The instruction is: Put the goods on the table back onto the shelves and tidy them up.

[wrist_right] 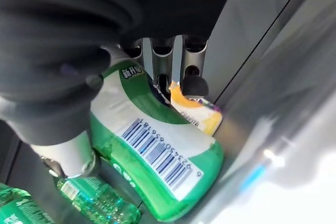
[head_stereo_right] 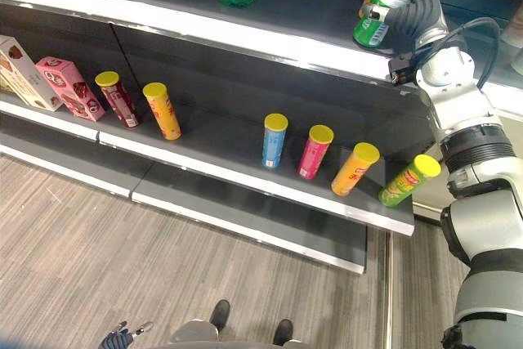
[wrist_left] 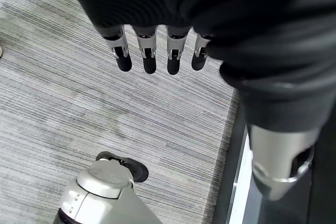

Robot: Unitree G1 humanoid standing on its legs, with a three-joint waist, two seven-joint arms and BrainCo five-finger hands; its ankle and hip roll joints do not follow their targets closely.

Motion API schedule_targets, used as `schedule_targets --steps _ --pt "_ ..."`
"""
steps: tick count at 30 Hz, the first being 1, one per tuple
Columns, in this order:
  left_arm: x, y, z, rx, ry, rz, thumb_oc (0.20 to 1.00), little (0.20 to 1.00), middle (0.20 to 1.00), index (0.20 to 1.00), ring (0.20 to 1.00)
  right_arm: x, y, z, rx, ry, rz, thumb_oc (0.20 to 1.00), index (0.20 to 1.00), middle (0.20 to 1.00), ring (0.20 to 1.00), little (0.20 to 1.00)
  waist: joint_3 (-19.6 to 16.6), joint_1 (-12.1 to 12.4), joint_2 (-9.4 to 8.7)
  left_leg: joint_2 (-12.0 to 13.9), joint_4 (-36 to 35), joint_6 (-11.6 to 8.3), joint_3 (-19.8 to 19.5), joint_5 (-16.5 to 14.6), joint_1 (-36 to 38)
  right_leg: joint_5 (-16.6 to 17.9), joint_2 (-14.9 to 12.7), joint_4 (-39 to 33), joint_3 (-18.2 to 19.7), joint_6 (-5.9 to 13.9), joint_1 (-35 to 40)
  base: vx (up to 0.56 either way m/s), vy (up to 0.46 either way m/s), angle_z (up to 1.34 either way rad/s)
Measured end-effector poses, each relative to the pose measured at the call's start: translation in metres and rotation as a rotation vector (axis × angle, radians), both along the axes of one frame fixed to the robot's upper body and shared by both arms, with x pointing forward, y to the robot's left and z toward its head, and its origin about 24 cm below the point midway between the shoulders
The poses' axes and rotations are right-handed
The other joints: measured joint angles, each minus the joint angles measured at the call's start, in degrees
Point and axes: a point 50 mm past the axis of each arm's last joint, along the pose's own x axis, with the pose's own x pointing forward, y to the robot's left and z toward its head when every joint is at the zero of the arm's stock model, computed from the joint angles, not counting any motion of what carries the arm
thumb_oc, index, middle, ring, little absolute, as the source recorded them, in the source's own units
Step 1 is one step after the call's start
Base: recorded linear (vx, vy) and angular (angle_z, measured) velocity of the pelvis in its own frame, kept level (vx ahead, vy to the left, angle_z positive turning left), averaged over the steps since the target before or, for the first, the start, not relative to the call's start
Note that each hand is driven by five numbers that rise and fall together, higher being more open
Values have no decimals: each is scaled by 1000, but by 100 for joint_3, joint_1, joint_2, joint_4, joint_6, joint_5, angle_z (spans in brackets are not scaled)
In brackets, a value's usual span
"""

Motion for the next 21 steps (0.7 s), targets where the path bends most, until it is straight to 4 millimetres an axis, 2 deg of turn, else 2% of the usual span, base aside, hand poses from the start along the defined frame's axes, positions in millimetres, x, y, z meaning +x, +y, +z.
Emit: schedule_targets --steps 5,9,21 --pt "0 0 0 0 0 -1 1000 1000 1000 1000 1000 2 -5 -3 -12 23 -32 200 200 200 200 200 -5 -13 -4 8 -3 -48 0 -16 -2 6 4 0 1 -8 4 0 0 0" --pt "0 -1 0 0 0 -1 1000 1000 1000 1000 1000 4 5 -1 -122 44 -29 200 200 200 200 200 -38 -72 -42 10 -4 -46 21 -17 -10 8 4 0 29 -10 4 -3 6 -2" --pt "-2 0 -1 3 7 3 1000 1000 1000 1000 1000 6 10 -5 -161 76 -5 200 200 200 200 200 -103 -104 -114 16 -3 -13 44 8 13 30 7 0 44 -33 -1 0 0 0"
